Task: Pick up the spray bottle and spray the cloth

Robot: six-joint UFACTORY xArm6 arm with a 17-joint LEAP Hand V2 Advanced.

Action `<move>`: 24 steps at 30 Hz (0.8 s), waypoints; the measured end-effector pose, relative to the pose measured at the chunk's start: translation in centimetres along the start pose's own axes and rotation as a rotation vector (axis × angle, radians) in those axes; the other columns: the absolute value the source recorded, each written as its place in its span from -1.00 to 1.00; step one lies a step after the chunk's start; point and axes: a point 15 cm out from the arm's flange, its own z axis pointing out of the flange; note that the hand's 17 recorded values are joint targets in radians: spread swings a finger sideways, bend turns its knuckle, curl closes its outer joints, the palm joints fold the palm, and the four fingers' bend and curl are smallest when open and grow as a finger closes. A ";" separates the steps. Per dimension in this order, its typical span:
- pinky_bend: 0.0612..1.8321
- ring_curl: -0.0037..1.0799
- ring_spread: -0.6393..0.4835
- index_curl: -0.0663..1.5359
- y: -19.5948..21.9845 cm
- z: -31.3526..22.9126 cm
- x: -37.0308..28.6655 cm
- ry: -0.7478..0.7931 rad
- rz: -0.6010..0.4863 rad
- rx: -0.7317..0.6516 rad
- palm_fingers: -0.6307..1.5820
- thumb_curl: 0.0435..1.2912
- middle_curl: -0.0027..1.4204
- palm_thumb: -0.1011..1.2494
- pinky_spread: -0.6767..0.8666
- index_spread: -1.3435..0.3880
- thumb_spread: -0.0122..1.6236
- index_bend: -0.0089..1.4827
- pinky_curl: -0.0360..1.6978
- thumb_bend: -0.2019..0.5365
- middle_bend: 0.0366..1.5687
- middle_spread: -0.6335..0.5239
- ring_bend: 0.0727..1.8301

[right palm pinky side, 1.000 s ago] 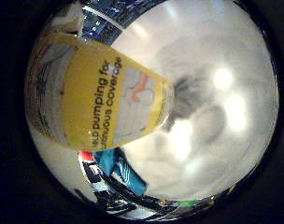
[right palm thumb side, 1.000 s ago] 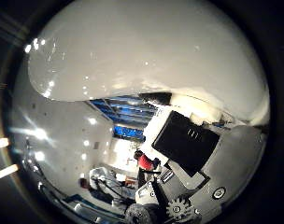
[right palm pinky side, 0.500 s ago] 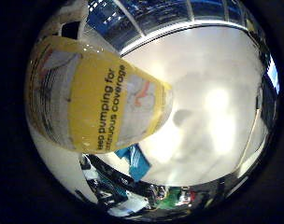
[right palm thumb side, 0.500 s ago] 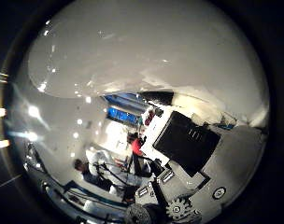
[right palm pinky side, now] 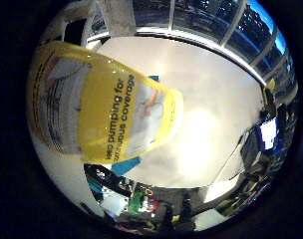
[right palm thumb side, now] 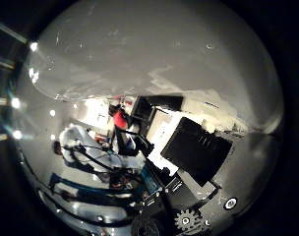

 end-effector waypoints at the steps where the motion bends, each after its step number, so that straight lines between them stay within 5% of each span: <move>1: 0.09 0.65 -0.31 0.37 0.1 0.9 -0.5 0.024 -0.024 -0.018 0.54 -0.31 0.27 0.73 -0.33 0.25 0.41 0.48 0.86 -0.49 0.72 -0.17 0.44; 14: 0.08 0.67 -0.32 0.36 0.8 6.6 -1.7 0.317 -0.194 -0.178 0.55 -0.25 0.26 0.70 -0.31 0.26 0.41 0.48 0.91 -0.49 0.72 -0.16 0.44; 24: 0.07 0.68 -0.32 0.36 3.4 11.1 -1.6 0.294 -0.191 -0.234 0.55 -0.23 0.24 0.69 -0.30 0.26 0.41 0.48 0.93 -0.49 0.73 -0.16 0.44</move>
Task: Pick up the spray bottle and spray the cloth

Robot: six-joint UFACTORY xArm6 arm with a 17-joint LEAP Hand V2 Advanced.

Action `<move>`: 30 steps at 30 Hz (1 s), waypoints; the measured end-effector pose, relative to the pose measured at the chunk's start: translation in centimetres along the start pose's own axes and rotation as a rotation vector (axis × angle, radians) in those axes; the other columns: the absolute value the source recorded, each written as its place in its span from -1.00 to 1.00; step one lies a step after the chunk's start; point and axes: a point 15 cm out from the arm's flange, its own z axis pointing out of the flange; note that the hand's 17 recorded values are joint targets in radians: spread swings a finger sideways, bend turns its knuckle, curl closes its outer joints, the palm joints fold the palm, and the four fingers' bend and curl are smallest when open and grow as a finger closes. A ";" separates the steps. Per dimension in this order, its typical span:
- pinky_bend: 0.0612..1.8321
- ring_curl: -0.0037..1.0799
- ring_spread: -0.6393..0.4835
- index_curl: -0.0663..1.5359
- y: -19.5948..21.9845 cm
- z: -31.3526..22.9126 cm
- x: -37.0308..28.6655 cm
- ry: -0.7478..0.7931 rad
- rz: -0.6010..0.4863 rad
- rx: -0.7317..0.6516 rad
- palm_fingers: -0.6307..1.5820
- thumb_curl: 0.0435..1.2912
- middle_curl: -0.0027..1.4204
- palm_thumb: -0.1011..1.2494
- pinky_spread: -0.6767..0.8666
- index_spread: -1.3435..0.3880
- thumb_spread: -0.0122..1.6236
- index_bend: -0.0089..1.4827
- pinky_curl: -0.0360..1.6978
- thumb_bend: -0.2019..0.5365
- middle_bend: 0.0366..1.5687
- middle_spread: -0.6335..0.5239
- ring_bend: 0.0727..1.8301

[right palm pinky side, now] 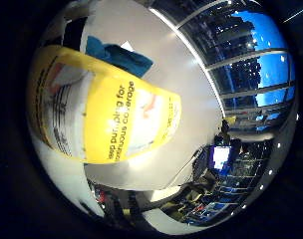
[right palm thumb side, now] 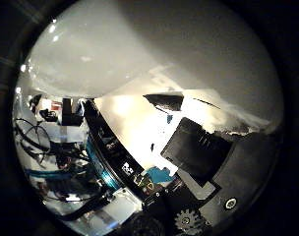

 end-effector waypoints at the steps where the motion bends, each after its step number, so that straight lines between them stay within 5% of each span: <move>1: 0.07 0.68 -0.32 0.36 -0.1 0.0 0.0 0.000 -0.001 0.001 0.56 -0.23 0.24 0.68 -0.30 0.26 0.41 0.49 0.93 -0.49 0.73 -0.16 0.44; 13: 0.08 0.69 -0.32 0.36 -0.8 -5.5 0.2 0.017 0.010 0.048 0.55 -0.21 0.22 0.67 -0.28 0.26 0.41 0.49 0.94 -0.49 0.74 -0.16 0.43; 20: 0.08 0.70 -0.32 0.35 -0.2 -3.5 -0.6 -0.011 0.049 0.015 0.55 -0.20 0.22 0.67 -0.27 0.26 0.41 0.49 0.94 -0.49 0.74 -0.16 0.43; 30: 0.08 0.70 -0.32 0.35 -4.0 -7.8 -2.5 -0.180 0.224 0.152 0.55 -0.20 0.21 0.67 -0.26 0.26 0.41 0.49 0.94 -0.49 0.74 -0.16 0.43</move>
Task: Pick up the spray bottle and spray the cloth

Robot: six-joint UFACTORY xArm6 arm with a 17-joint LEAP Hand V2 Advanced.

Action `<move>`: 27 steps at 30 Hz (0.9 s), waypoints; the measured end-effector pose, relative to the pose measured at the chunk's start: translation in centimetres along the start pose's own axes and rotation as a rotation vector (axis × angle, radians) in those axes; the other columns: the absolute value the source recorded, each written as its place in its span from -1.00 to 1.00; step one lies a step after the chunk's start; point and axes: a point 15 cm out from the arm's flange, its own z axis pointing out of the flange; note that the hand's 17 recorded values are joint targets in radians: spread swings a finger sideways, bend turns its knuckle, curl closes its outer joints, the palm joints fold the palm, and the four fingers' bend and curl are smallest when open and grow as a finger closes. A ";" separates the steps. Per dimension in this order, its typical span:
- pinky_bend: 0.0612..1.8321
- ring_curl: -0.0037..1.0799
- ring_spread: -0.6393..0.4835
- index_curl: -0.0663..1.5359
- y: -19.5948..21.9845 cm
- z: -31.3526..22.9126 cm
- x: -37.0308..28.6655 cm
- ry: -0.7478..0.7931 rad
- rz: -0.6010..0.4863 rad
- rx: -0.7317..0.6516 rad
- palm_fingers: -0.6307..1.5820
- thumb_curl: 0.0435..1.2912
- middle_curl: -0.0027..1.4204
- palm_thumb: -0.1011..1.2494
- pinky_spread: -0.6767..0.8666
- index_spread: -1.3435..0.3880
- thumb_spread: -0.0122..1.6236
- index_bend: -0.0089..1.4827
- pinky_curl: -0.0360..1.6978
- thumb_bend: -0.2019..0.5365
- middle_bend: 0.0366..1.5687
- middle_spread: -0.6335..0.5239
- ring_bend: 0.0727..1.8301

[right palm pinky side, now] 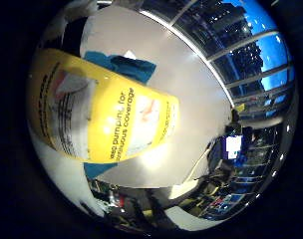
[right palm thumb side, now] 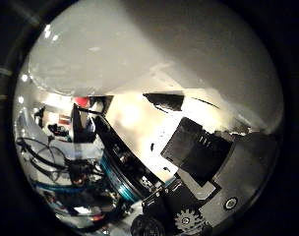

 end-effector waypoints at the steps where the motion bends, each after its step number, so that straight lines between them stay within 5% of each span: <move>1: 0.08 0.70 -0.32 0.35 -0.4 -0.3 -0.7 -0.033 0.023 0.011 0.55 -0.20 0.21 0.67 -0.26 0.26 0.41 0.49 0.94 -0.49 0.75 -0.16 0.43; 10: 0.08 0.70 -0.32 0.35 -4.6 -3.2 -8.0 -0.374 0.212 0.163 0.55 -0.20 0.21 0.67 -0.25 0.26 0.41 0.49 0.94 -0.49 0.75 -0.15 0.43; 20: 0.08 0.70 -0.32 0.35 -7.9 -4.1 -14.1 -0.644 0.197 0.334 0.55 -0.20 0.21 0.67 -0.24 0.26 0.42 0.49 0.94 -0.49 0.75 -0.15 0.43; 27: 0.08 0.70 -0.32 0.35 -7.2 -0.3 -15.7 -0.782 0.299 0.367 0.55 -0.20 0.21 0.67 -0.24 0.26 0.42 0.48 0.94 -0.49 0.75 -0.15 0.43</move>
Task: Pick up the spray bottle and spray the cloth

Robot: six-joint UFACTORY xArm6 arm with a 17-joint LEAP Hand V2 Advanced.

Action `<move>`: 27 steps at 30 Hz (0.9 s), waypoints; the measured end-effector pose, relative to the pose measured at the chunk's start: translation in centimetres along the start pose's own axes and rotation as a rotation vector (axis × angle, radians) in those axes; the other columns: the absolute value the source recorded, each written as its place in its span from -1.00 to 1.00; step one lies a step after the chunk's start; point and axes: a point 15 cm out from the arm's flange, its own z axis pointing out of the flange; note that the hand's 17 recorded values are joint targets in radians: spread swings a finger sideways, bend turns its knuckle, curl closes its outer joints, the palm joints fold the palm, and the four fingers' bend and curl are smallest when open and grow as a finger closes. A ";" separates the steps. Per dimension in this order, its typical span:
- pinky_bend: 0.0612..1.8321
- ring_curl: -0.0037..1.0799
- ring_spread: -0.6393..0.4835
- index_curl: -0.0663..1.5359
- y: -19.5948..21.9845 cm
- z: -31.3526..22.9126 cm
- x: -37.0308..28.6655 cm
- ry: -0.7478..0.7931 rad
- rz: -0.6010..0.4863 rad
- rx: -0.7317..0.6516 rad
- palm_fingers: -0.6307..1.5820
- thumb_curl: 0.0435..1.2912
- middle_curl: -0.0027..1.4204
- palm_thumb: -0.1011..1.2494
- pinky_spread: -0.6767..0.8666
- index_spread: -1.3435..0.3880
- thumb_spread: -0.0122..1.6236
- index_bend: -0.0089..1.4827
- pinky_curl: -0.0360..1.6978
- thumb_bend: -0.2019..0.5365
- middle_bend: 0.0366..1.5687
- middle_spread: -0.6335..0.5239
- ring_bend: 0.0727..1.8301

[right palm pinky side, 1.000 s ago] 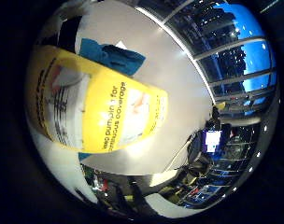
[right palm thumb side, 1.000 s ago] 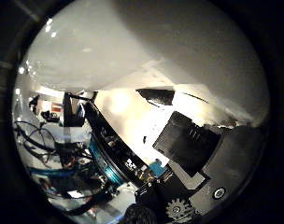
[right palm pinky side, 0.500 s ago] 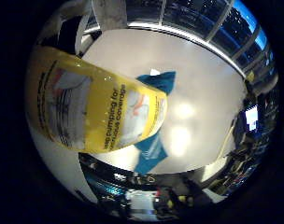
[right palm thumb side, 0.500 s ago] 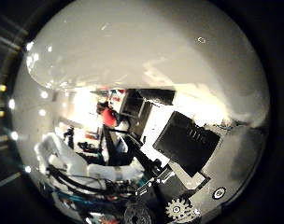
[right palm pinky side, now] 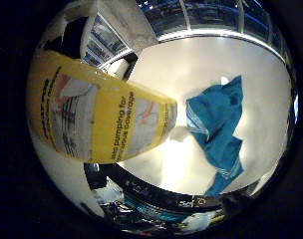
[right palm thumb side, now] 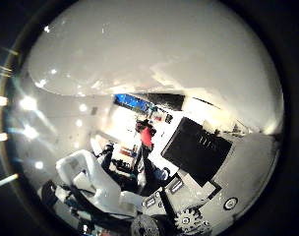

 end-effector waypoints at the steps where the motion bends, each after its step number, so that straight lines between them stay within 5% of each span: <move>1: 0.08 0.70 -0.32 0.35 0.0 0.5 0.4 -0.013 0.013 0.009 0.55 -0.20 0.21 0.67 -0.24 0.26 0.42 0.48 0.94 -0.49 0.75 -0.15 0.43; 27: 0.08 0.70 -0.32 0.36 -5.6 10.8 7.8 -0.205 0.132 -0.020 0.55 -0.17 0.20 0.67 -0.22 0.26 0.42 0.47 0.93 -0.49 0.75 -0.15 0.43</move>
